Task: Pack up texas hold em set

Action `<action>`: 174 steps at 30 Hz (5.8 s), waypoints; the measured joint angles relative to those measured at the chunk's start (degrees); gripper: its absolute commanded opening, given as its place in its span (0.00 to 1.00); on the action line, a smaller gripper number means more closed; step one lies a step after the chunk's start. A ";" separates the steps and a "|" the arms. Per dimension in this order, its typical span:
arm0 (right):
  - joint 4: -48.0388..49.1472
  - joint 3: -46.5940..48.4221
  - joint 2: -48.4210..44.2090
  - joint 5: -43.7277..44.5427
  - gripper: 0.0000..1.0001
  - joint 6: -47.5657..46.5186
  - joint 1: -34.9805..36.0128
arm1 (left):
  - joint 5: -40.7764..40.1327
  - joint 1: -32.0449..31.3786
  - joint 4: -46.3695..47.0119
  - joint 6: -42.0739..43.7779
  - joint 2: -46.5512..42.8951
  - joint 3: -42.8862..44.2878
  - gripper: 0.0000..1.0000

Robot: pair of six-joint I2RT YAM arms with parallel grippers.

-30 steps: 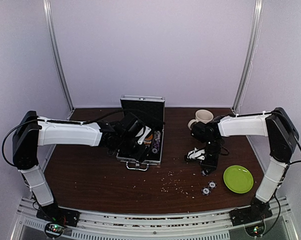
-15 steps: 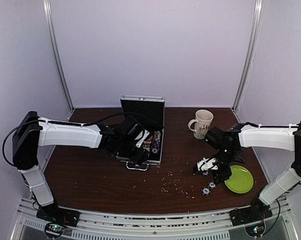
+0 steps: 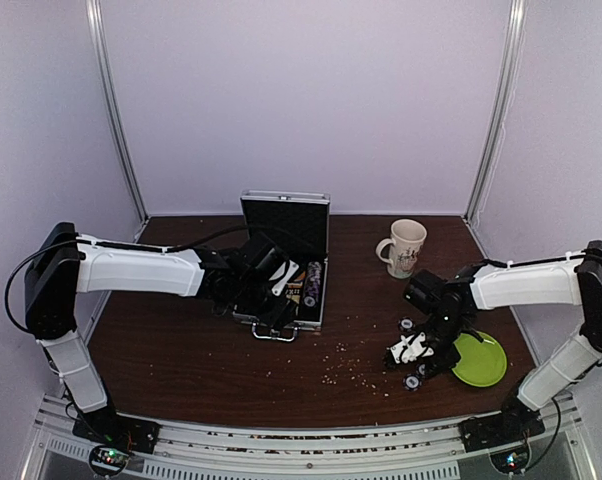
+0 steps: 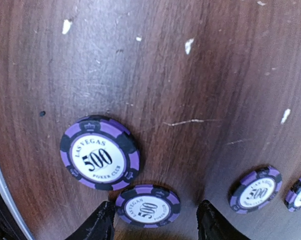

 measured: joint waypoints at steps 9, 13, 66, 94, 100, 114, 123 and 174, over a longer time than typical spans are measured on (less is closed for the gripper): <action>1.07 -0.61 0.42 1.05 0.55 -0.87 0.81 | -0.04 -0.04 -1.25 -0.07 0.04 0.79 0.59; 1.05 -0.66 0.37 2.69 0.49 -0.46 2.56 | -0.04 -0.04 -1.25 -0.07 0.07 1.44 0.59; -1.03 12.59 11.58 6.88 0.37 8.48 -1.70 | -0.85 -0.04 -1.07 -0.07 0.04 -0.66 0.59; -9.86 -7.45 -16.59 -1.64 0.54 3.56 27.17 | -5.77 -0.04 -1.25 0.37 -0.61 -1.38 0.60; -9.05 -10.67 -16.61 0.50 0.57 3.82 40.87 | -7.50 -0.04 -2.16 0.09 -0.63 -1.38 0.60; -4.96 -12.37 -14.99 3.63 0.54 4.94 44.37 | -8.35 -0.04 -3.17 -1.03 -0.63 -1.42 0.60; -3.82 -10.71 -12.48 2.99 0.41 3.93 44.35 | -8.33 -0.04 -3.82 -1.03 -0.70 -1.42 0.60; 3.69 0.81 1.70 -0.09 0.66 10.88 36.35 | -10.27 -0.04 -3.69 -1.22 -5.11 -7.37 0.60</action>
